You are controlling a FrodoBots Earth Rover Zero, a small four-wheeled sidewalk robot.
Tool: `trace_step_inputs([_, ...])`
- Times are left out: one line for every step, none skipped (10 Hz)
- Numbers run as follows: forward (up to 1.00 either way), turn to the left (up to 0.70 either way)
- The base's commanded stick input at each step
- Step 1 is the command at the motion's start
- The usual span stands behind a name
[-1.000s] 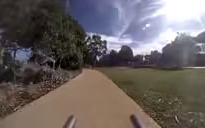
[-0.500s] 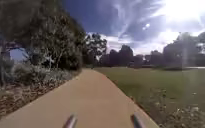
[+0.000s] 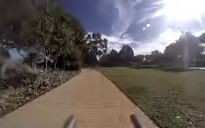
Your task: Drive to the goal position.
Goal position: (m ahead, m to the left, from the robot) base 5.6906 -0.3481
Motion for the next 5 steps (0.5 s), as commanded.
trace_step_inputs([1.0, 0.0])
trace_step_inputs([1.0, 0.0])
trace_step_inputs([1.0, 0.0])
trace_step_inputs([1.0, 0.0])
trace_step_inputs([1.0, 0.0])
